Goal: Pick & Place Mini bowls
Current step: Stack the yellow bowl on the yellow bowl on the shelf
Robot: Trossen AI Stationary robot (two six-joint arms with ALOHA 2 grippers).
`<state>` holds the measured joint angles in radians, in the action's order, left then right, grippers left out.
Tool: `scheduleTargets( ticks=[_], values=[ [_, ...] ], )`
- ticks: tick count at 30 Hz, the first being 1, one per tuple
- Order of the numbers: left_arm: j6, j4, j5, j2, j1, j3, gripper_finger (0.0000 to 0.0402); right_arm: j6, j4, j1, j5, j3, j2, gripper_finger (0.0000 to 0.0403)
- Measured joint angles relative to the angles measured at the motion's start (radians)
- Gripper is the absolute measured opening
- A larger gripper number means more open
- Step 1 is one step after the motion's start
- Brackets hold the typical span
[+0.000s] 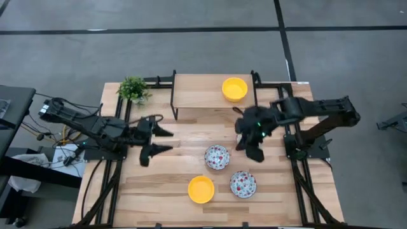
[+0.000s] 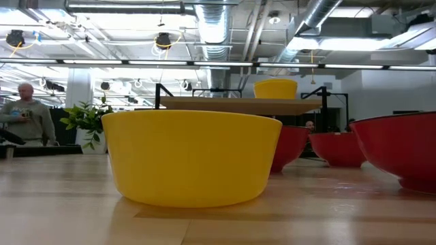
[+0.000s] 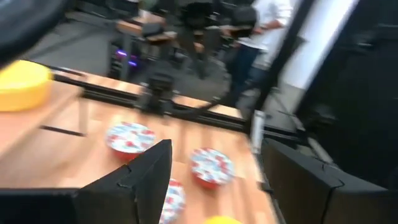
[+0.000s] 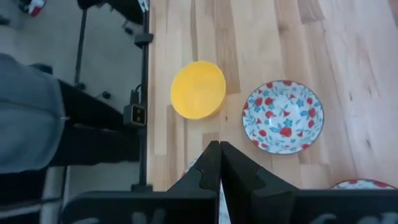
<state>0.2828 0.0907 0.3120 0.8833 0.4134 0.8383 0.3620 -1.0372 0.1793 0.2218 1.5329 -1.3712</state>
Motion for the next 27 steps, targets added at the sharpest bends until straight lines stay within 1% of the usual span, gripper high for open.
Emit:
scheduleTargets(
  ticks=[3,5,9,14,16,18,21,27],
  values=[
    [0.028,0.0,-0.035,0.0,0.039,0.0,0.0246,0.039,0.071,0.062,-0.092,-0.064,0.051,0.0],
    [0.042,-0.002,-0.04,0.007,0.061,0.0,0.0246,0.04,0.114,0.086,-0.131,-0.112,0.091,0.0],
    [0.07,-0.001,-0.028,0.043,0.075,0.0,0.0246,0.021,0.15,0.063,-0.169,-0.201,0.193,0.0],
    [0.101,-0.01,-0.017,0.123,0.067,0.0,0.0246,-0.02,0.188,-0.012,-0.173,-0.305,0.346,0.0],
    [0.122,-0.026,-0.005,0.165,0.066,0.0,0.0246,-0.051,0.238,-0.034,-0.17,-0.355,0.417,0.0],
    [0.148,-0.034,0.03,0.207,0.064,0.0,0.0246,-0.072,0.299,-0.047,-0.167,-0.411,0.486,0.0],
    [0.194,-0.037,0.039,0.27,0.062,0.0,0.0246,-0.08,0.386,-0.059,-0.145,-0.498,0.583,0.0],
    [0.306,-0.054,0.039,0.387,0.056,0.0,0.0246,-0.082,0.516,-0.043,-0.132,-0.642,0.737,0.0]
  ],
)
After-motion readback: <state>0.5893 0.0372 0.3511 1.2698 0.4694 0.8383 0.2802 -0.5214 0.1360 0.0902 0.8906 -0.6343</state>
